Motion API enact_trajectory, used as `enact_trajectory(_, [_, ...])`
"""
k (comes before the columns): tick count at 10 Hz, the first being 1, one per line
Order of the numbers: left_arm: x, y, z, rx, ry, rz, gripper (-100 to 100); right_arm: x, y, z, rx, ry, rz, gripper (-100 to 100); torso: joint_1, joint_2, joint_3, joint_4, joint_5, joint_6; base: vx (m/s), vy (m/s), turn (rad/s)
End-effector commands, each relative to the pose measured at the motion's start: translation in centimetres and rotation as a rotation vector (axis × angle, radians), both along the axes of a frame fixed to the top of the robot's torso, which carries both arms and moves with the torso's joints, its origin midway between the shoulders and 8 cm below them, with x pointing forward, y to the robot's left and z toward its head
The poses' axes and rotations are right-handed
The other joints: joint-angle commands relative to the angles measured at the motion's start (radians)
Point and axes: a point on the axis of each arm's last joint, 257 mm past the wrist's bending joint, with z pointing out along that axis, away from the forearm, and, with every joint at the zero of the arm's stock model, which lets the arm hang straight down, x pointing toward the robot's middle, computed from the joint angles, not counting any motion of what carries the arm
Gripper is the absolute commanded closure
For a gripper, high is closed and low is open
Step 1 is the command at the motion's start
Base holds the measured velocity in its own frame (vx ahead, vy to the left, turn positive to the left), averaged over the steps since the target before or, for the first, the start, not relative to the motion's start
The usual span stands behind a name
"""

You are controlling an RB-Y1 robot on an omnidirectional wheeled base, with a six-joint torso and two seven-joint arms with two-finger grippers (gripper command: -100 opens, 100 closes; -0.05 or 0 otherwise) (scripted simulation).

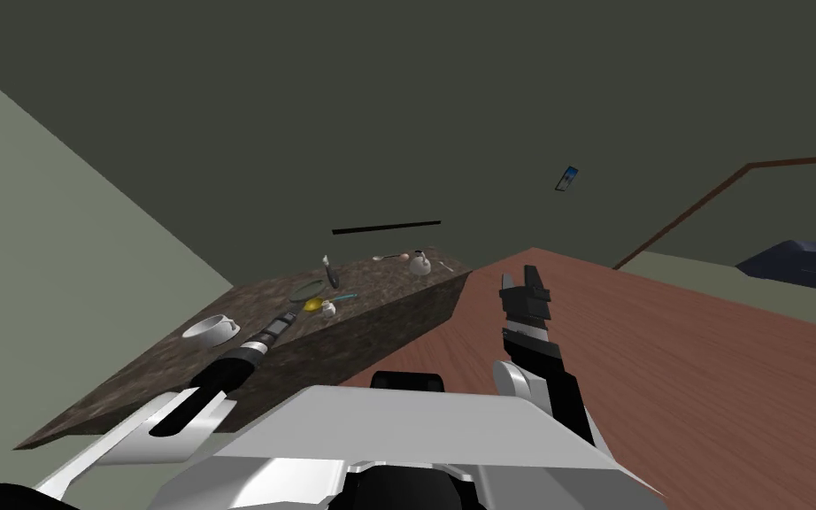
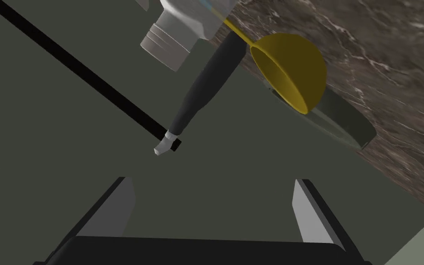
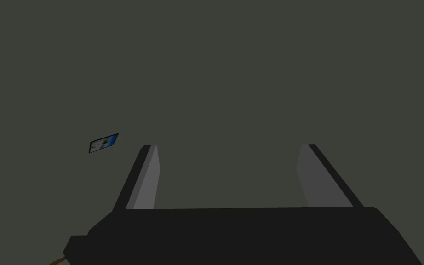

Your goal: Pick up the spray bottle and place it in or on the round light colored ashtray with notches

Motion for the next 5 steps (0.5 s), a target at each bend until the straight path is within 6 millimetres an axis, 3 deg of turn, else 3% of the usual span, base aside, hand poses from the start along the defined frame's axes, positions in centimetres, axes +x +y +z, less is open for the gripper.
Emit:
enact_trajectory(1, [-0.7, 2.0, -0.6, 0.036, 0.055, 0.029, -100, 0.0, 0.0, 0.0, 0.0, 0.0, 0.0, 0, 0.0, 0.0, 0.0, 0.0, 0.0, 0.0, 0.012, -0.049, -0.159])
enact_trajectory(3, [-2.1, 5.4, -1.5, 0.095, 0.138, 0.077, -100, 0.0, 0.0, 0.0, 0.0, 0.0, 0.0, 0, -0.001, -0.001, 0.0, 0.0, 0.0, 0.001, 0.026, -0.063, -0.267])
enact_trajectory(4, [-2.1, 5.4, -1.5, 0.096, 0.14, 0.078, -100, 0.0, 0.0, 0.0, 0.0, 0.0, 0.0, 0, -0.001, -0.001, -0.001, 0.0, 0.0, 0.0, 0.036, -0.037, -0.072])
enact_trajectory(5, [-2.7, 7.1, -1.8, 0.125, 0.179, 0.102, -100, 0.0, 0.0, 0.0, 0.0, 0.0, 0.0, 0, 0.0, -0.001, -0.001, 0.0, 0.0, 0.0, 0.038, -0.032, -0.171])
